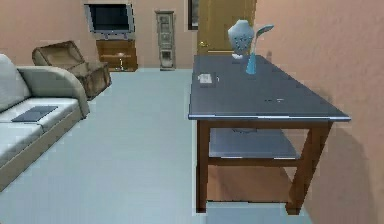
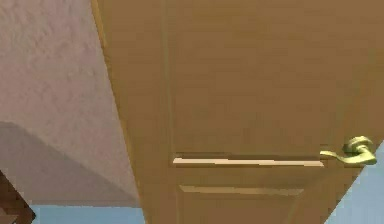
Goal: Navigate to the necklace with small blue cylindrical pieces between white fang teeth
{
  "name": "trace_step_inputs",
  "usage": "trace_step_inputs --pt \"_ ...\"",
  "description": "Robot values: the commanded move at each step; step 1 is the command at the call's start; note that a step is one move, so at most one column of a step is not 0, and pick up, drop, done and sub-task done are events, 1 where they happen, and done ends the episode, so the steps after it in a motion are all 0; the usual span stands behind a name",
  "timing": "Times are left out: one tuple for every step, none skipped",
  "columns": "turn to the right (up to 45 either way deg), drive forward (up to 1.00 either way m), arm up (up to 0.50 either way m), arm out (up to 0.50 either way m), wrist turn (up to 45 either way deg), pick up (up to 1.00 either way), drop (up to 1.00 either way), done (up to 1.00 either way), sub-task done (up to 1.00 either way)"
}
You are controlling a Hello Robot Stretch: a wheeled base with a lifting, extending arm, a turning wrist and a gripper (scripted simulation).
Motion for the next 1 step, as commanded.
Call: trace_step_inputs --pt "0.0 0.3 0.0 0.0 0.0 0.0 0.0 0.0 0.0"
